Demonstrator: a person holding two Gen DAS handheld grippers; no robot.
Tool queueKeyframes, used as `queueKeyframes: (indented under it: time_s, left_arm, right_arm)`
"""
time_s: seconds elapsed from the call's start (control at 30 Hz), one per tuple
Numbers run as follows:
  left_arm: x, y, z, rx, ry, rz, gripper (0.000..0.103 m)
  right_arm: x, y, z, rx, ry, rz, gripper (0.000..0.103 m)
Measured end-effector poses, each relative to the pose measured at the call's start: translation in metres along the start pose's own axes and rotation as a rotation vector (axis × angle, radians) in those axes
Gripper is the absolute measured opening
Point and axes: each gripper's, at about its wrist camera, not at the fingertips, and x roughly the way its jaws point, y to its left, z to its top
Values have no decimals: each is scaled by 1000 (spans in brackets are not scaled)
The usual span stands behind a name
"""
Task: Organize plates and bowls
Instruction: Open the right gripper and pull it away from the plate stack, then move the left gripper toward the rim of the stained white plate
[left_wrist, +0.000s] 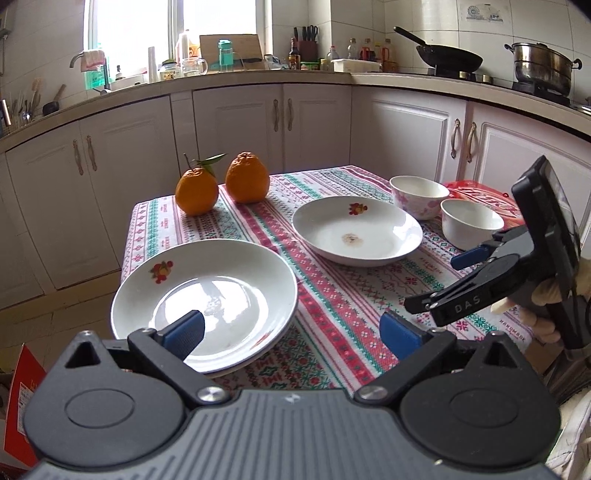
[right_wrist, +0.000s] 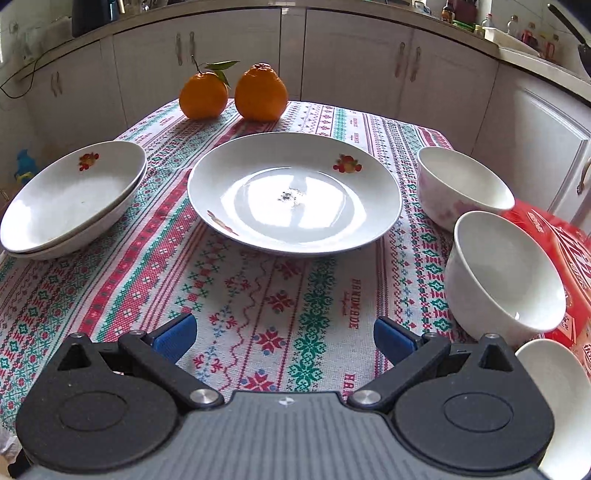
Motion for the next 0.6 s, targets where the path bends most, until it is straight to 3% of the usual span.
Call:
queueKeyframes:
  time_s: [0.2, 0.4, 0.6]
  left_arm:
    - [15, -5, 15, 22, 26, -13, 101]
    - [37, -5, 34, 60, 52, -20, 101]
    - [61, -3, 64, 95, 74, -87, 101]
  right_arm:
    - [10, -2, 3, 7, 1, 44, 103]
    - [17, -7, 9, 26, -9, 28, 103]
    - [24, -10, 14, 19, -16, 37, 103]
